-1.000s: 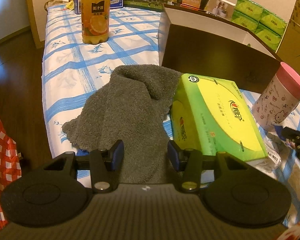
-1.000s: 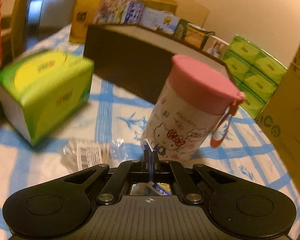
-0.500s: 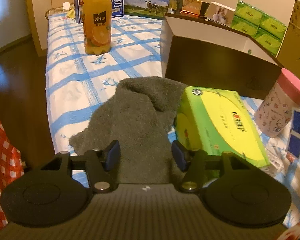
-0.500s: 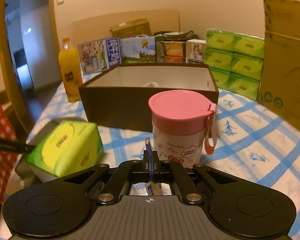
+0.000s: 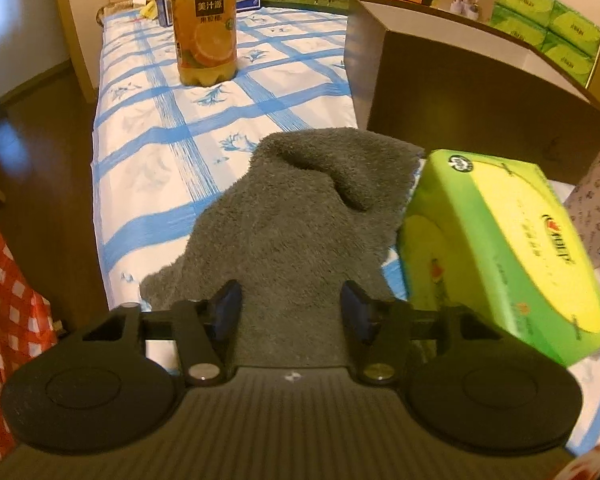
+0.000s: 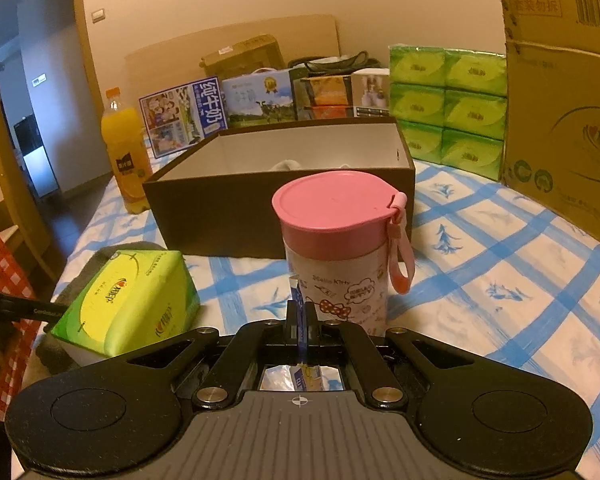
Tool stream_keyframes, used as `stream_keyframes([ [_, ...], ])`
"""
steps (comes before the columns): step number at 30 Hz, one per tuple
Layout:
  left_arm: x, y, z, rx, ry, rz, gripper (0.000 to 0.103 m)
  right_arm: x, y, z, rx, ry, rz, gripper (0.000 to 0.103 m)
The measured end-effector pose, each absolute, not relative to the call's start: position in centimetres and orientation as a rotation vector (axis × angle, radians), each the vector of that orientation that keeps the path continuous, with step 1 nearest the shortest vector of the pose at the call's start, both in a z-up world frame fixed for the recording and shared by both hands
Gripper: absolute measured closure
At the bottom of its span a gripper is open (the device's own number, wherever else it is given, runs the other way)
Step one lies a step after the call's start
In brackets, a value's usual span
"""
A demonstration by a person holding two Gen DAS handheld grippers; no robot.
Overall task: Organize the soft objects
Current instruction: 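Grasp the grey towel with the left tool while the right tool holds the packet, then carry the grey towel and packet with both tools toward the brown box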
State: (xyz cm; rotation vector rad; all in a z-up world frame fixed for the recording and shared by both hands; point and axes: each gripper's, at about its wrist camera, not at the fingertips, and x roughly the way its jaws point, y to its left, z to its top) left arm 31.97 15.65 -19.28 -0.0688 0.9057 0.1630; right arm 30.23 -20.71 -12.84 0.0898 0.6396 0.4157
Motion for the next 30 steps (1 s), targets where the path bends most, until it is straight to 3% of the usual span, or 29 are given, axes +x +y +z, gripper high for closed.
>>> stream_keyframes([
  [6, 31.9, 16.8, -19.1, -0.074, 0.897, 0.163, 0.096, 30.1, -20.7, -12.6, 0.089, 0.634, 0.419, 0.103],
  [30, 27.4, 16.2, -8.5, -0.069, 0.677, 0.104, 0.098, 28.7, -20.3, -7.4, 0.128, 0.533, 0.487, 0.103],
])
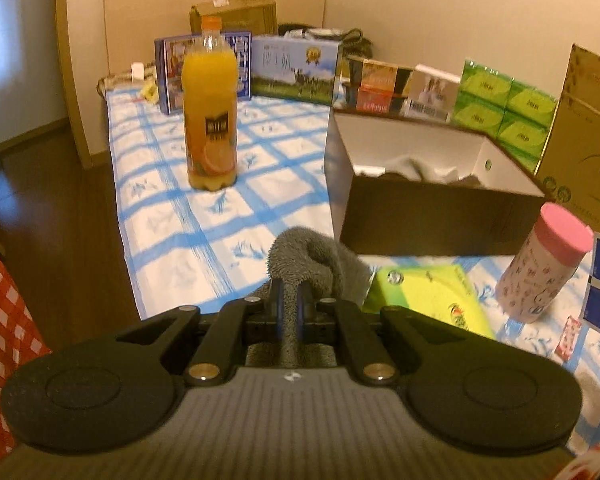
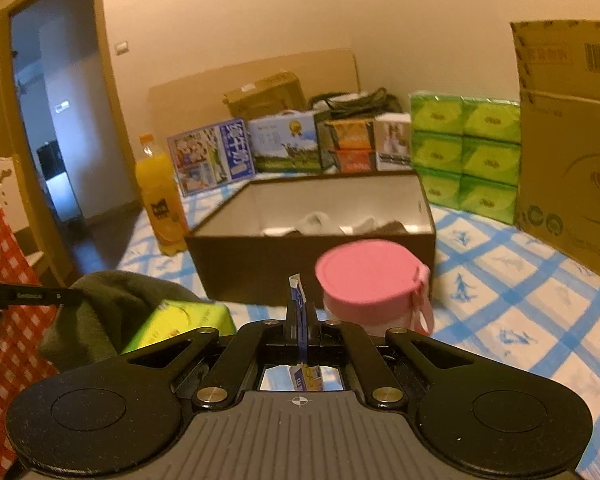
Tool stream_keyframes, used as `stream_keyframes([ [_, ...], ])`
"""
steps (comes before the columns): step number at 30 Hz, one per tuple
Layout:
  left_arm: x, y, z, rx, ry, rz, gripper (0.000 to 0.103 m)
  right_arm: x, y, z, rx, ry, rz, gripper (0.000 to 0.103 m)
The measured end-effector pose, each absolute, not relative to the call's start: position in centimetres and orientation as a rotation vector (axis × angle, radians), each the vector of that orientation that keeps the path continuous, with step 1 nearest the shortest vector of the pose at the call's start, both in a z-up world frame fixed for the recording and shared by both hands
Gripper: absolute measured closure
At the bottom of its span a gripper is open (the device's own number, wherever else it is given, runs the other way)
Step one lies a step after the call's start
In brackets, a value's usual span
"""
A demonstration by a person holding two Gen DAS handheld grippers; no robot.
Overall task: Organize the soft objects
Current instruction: 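Carry the grey towel and packet with both tools toward the brown box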
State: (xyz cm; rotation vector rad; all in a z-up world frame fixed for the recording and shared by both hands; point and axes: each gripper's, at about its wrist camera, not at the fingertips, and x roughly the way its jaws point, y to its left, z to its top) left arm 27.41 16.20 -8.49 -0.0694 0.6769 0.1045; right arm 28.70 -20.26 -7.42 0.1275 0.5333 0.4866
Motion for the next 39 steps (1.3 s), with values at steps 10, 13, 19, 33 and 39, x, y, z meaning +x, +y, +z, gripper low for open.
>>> stream_keyframes([
  [10, 27.2, 16.5, -3.6, -0.040, 0.568, 0.098, 0.098, 30.5, -19.6, -4.4, 0.229, 0.499, 0.587, 0.103],
  [13, 27.6, 16.6, -2.3, -0.032, 0.539, 0.089, 0.098, 31.3, -19.3, -3.6, 0.255, 0.489, 0.612, 0.103],
  [19, 28.5, 16.3, 0.0, -0.025, 0.478, 0.075, 0.098, 32.8, -18.7, -2.3, 0.294, 0.472, 0.648, 0.103],
  [33, 33.2, 14.4, 5.3, -0.032, 0.342, 0.012, 0.098, 38.1, -18.1, 0.2, 0.343, 0.438, 0.667, 0.103],
  [39, 37.1, 13.0, 6.9, -0.027, 0.315, -0.019, 0.098, 41.4, -18.0, 0.9, 0.342, 0.427, 0.649, 0.103],
])
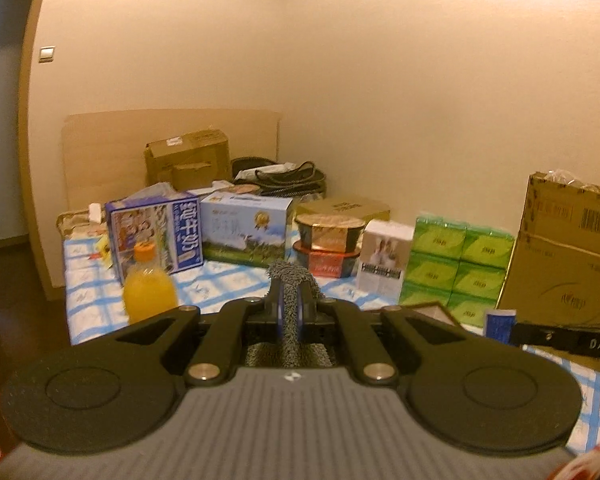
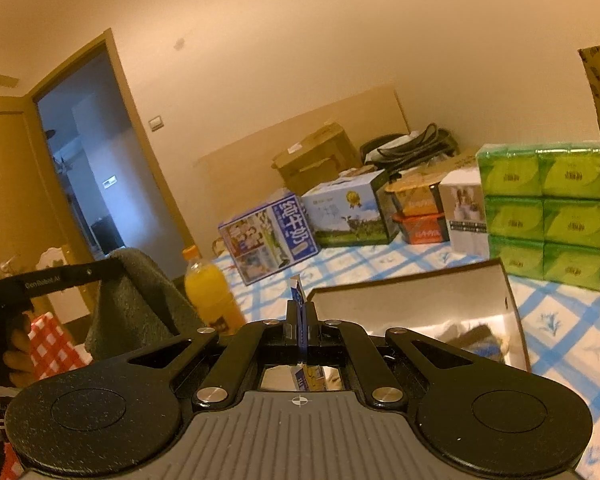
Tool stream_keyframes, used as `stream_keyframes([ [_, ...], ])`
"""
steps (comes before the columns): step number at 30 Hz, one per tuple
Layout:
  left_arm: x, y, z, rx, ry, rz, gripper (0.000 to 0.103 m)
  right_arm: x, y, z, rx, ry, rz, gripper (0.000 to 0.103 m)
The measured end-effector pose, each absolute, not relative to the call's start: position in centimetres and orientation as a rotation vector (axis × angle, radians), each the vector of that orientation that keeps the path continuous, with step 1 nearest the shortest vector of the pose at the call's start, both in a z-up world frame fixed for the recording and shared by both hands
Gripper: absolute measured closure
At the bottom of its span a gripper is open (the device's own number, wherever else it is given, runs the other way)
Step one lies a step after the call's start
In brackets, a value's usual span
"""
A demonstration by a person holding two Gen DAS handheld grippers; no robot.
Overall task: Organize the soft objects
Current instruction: 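Lower the grey towel and printed packet into the brown box and open both tools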
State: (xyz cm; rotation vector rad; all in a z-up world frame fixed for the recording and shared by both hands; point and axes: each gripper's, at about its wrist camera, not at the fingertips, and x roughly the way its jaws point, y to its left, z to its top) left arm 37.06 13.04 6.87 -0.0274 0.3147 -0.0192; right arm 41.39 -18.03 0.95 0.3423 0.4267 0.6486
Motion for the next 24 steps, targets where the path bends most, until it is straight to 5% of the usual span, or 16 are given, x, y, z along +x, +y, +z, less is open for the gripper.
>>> stream_keyframes([
  [21, 52.7, 7.5, 1.1, -0.010, 0.480, -0.122, 0.097, 52.6, -18.6, -3.3, 0.311, 0.517, 0.507, 0.103],
  [24, 54.6, 7.1, -0.7, -0.030, 0.528, -0.121, 0.085, 53.4, -18.9, -4.1, 0.311, 0.533, 0.489, 0.103],
])
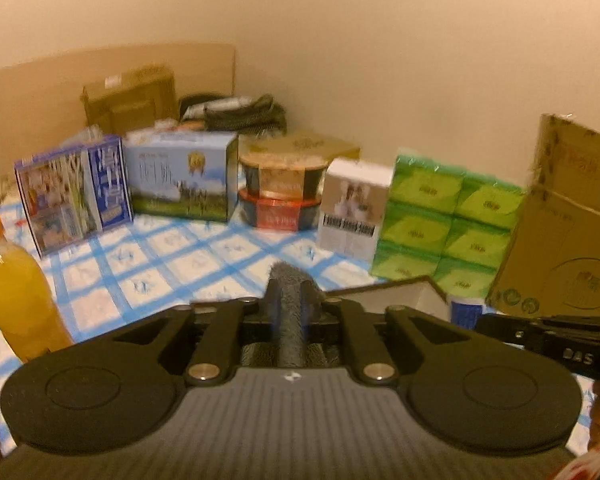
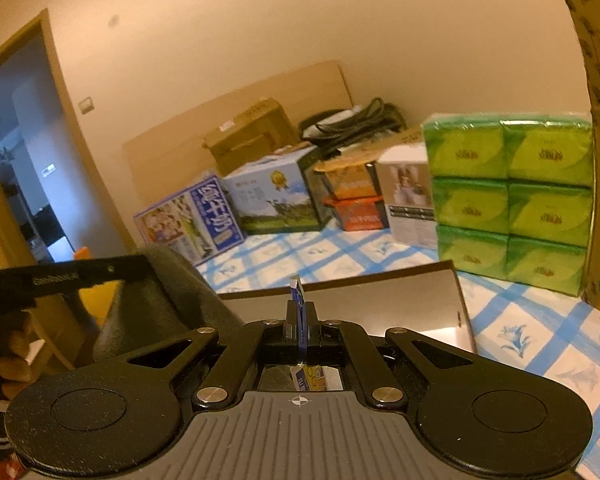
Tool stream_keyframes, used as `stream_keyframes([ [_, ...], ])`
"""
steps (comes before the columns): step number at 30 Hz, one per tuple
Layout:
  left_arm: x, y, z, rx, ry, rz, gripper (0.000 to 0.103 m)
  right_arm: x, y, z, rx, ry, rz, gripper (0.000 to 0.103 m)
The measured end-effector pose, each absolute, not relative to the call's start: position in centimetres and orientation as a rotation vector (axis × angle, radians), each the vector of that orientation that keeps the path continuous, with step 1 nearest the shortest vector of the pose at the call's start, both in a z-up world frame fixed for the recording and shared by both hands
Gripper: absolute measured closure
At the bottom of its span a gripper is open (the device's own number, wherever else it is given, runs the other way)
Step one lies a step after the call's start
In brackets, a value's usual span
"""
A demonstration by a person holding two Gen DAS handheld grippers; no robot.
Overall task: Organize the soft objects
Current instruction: 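Lower the grey towel and printed packet into the brown box and open both tools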
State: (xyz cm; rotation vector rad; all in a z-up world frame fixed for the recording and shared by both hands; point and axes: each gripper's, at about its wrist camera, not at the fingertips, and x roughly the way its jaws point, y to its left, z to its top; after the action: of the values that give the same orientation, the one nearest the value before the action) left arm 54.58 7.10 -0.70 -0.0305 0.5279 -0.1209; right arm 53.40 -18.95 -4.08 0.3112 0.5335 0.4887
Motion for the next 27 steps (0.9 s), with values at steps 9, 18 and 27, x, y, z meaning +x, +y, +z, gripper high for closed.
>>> stream_keyframes([
  [9, 56.3, 7.1, -4.8, -0.012, 0.629, -0.114, 0.076, 55.0, -19.6, -5.9, 0.333, 0.594, 0.444, 0.103],
  [18, 55.0, 8.7, -5.7, -0.030, 0.662, -0.106, 0.069, 56.9, -18.5, -6.2, 0.348, 0.640, 0.408, 0.085],
  [27, 52.7, 9.6, -5.5, -0.066, 0.683, -0.096, 0.060, 55.8, -19.2, -5.6, 0.364, 0.654, 0.389, 0.040],
])
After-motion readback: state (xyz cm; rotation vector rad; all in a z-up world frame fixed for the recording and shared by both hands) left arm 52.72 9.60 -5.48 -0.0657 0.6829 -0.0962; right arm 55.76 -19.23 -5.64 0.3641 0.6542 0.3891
